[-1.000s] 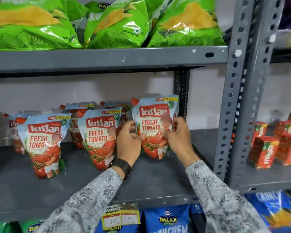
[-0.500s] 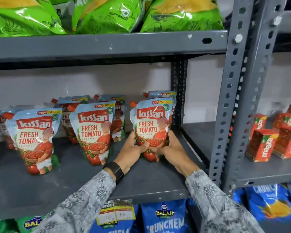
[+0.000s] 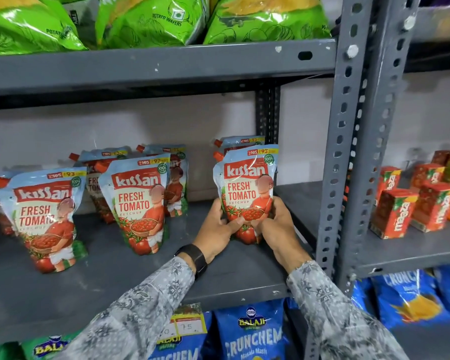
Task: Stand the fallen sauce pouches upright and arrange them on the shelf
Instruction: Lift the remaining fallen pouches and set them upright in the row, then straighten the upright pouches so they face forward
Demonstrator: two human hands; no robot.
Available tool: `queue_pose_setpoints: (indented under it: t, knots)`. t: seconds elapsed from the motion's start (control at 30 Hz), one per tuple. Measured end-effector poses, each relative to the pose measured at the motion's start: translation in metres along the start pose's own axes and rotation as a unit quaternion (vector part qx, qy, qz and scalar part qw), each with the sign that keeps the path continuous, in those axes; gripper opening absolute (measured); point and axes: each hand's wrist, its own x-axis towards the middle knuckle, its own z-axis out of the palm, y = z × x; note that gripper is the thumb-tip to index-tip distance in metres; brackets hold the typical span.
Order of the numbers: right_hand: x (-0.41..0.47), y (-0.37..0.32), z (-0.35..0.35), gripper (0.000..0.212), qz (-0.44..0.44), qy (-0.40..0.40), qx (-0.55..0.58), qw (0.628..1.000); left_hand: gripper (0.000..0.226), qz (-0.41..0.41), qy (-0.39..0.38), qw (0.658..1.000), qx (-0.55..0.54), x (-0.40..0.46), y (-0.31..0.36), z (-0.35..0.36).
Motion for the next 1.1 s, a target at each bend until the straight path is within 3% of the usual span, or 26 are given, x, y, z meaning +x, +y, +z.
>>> queue_pose_setpoints:
  t: [0.2,0.27,0.33,0.47,0.53,0.63,0.7,0.77,0.83,0.93,1.1]
  knots:
    - [-0.012,0.005,-0.008,0.075,0.000,0.044,-0.024,0.999,0.064,-0.027,-0.011,0.999,0.027,-0.012,0.007,-0.011]
    - [-0.022,0.007,-0.010,0.069,-0.006,0.075,-0.049,0.996,0.076,-0.044,0.005,0.997,0.070,-0.022,0.009,-0.028]
    - [-0.034,0.011,-0.009,0.052,-0.025,0.083,-0.079,0.993,0.073,-0.041,0.019,0.993,0.106,-0.037,0.010,-0.049]
    - [-0.058,0.011,0.020,0.039,-0.045,-0.009,-0.096,0.994,0.057,-0.017,0.039,0.991,0.130,-0.076,0.005,-0.103]
    - [-0.062,0.007,0.050,0.040,-0.044,-0.093,-0.094,0.990,0.043,0.004,0.103,0.986,0.133,-0.090,0.004,-0.130]
    - [-0.057,-0.002,0.102,0.055,-0.050,-0.174,-0.084,0.980,0.028,0.023,0.247,0.945,0.212,-0.100,0.004,-0.166]
    - [-0.048,-0.008,0.135,0.070,-0.058,-0.192,-0.078,0.976,0.041,0.025,0.284,0.909,0.303,-0.099,0.004,-0.185]
    - [-0.035,-0.011,0.156,0.086,-0.053,-0.215,-0.087,0.971,0.063,0.019,0.250,0.903,0.349,-0.091,0.002,-0.195]
    - [-0.023,-0.013,0.174,0.100,-0.043,-0.254,-0.093,0.962,0.079,0.005,0.199,0.928,0.316,-0.077,0.005,-0.208]
    - [-0.014,-0.013,0.187,0.114,-0.046,-0.300,-0.102,0.947,0.081,-0.030,0.151,0.969,0.195,-0.056,0.007,-0.222]
    - [-0.012,-0.006,0.192,0.105,-0.036,-0.301,-0.083,0.949,0.073,-0.076,0.069,0.994,0.032,-0.044,-0.001,-0.233]
